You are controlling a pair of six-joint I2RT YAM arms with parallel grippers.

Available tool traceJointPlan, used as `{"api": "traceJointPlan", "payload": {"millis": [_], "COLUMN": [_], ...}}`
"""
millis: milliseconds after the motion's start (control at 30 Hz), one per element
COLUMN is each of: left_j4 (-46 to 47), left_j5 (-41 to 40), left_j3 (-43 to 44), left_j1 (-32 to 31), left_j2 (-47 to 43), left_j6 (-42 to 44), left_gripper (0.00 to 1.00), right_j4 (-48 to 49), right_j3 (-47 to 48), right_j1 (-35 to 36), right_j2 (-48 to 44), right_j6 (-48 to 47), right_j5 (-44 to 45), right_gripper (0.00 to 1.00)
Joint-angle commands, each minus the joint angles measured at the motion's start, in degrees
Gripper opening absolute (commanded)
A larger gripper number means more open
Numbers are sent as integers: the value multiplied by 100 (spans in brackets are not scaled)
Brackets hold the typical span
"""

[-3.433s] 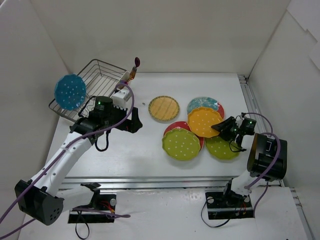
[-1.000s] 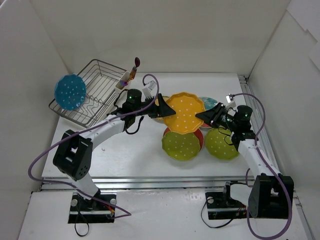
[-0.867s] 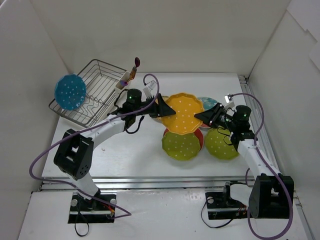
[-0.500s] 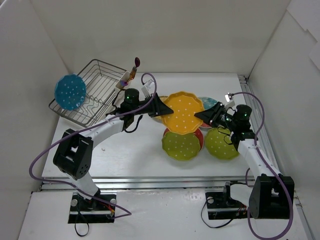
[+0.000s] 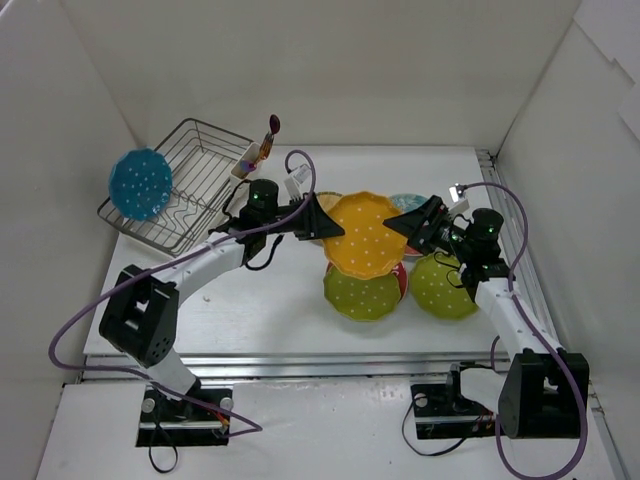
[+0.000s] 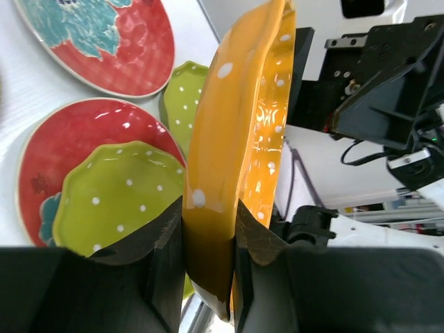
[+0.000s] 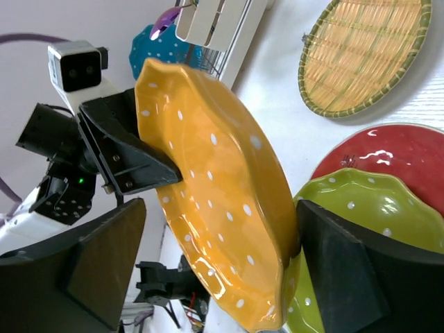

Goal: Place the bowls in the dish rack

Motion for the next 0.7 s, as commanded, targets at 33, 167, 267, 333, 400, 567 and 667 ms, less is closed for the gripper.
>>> {"api": "traceJointPlan", "payload": {"millis": [33,167,267,333,400,567,667], "left_j4": [18,-455,-1034,-1361,-1984,-3014,-3015], "left_j5": [-60,-324,-552,-884,-1184,-2641,-3521], "left_j3": [359,446,675,868,1113,1571,1572], "left_j1": [31,233,399,462,593,795,875], "left_j2": [-900,-1277,-1514,-1655,-1884,-2455,-2851], "left_j6": [649,1001,1440,1956,2388,4014,4856], "left_gripper": [0,0,0,0,0,0,0], "right_j4": [540,-617,-1604,-1912,-2053,-2177,-2168], "right_j3": [269,548,743,752,761,770,752], "right_j1": [-12,-74,-83,-118,-144,-153,-153], "right_j2": [-116,-186,-300,-432,-546,-626,-608], "right_j6": [-74,-881,-1568,-1770,-1833,-1930,-1973], "right_j5": [-145,126,504,733,839,804,778], "right_gripper": [91,94,95,95,95,95,95]}}
